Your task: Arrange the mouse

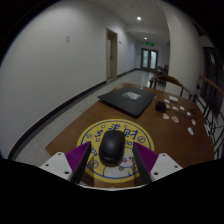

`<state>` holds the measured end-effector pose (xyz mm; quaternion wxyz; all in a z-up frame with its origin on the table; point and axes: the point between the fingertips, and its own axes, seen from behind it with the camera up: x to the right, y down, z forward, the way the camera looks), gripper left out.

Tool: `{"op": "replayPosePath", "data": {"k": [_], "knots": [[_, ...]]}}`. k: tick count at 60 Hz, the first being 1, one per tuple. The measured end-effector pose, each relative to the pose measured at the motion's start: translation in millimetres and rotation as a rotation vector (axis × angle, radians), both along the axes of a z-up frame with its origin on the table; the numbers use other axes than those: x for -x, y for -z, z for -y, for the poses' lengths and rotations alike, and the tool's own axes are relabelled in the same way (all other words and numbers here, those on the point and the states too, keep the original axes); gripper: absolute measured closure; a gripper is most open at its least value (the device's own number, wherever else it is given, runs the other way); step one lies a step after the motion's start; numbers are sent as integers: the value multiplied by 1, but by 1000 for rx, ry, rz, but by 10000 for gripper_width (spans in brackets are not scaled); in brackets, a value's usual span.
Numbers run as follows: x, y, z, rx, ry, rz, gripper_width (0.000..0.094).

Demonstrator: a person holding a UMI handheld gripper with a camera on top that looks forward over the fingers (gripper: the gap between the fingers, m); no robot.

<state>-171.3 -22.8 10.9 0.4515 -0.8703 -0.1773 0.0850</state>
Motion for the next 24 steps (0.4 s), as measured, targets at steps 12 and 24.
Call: {"op": "replayPosePath", "data": {"k": [12,24], "knots": [[-55,-37,54,-50,-64,-105,89],[-143,-35,83,-49,4,-222,84]]}}
